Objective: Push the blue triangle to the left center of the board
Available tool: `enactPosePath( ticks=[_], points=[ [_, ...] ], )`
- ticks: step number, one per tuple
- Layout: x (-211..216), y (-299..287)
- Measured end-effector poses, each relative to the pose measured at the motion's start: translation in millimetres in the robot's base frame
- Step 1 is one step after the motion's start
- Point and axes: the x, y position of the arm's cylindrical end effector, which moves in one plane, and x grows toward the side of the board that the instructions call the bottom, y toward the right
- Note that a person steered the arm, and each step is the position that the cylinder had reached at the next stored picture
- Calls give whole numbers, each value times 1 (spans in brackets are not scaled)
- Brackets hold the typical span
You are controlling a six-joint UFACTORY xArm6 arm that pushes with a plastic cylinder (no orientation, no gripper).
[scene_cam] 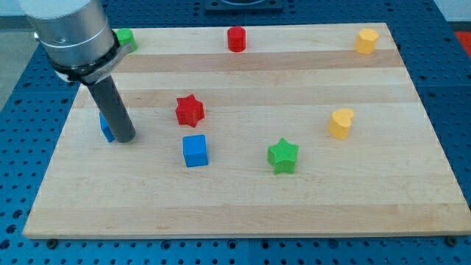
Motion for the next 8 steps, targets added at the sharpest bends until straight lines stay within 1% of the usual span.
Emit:
enactPosePath(
  ticks=[3, 5, 6, 7, 8],
  points=[
    [3, -34],
    [29, -38],
    [30, -38],
    [19, -38],
    [-2, -38]
  ],
)
